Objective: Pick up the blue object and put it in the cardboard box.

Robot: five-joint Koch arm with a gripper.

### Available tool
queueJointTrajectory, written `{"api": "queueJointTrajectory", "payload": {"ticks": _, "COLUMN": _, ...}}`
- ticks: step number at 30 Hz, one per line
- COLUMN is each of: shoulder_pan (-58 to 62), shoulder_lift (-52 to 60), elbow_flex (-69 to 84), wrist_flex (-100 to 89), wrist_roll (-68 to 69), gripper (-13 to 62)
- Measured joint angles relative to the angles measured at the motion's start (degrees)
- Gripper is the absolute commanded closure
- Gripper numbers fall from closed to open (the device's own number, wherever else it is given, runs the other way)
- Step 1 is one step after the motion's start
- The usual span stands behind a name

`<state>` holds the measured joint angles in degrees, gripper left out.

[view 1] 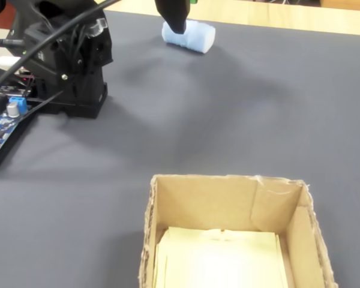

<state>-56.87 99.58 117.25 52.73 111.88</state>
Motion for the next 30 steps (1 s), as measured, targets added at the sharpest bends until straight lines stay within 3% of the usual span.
{"api": "queueJointTrajectory", "payload": {"ticks": 16, "shoulder_pan": -1.41, "shoulder_lift": -14.24, "elbow_flex": -5.01, "wrist_flex": -3.34, "wrist_roll": -1.32, "gripper": 16.0}}
{"api": "queueJointTrajectory", "payload": {"ticks": 21, "shoulder_pan": -1.41, "shoulder_lift": -15.12, "elbow_flex": -5.01, "wrist_flex": -3.25, "wrist_roll": -1.32, "gripper": 22.9}}
{"api": "queueJointTrajectory", "payload": {"ticks": 27, "shoulder_pan": -1.32, "shoulder_lift": -18.11, "elbow_flex": -5.89, "wrist_flex": -0.79, "wrist_roll": -1.23, "gripper": 23.3}}
{"api": "queueJointTrajectory", "payload": {"ticks": 30, "shoulder_pan": -1.32, "shoulder_lift": -19.42, "elbow_flex": -7.38, "wrist_flex": 0.18, "wrist_roll": -1.32, "gripper": 32.5}}
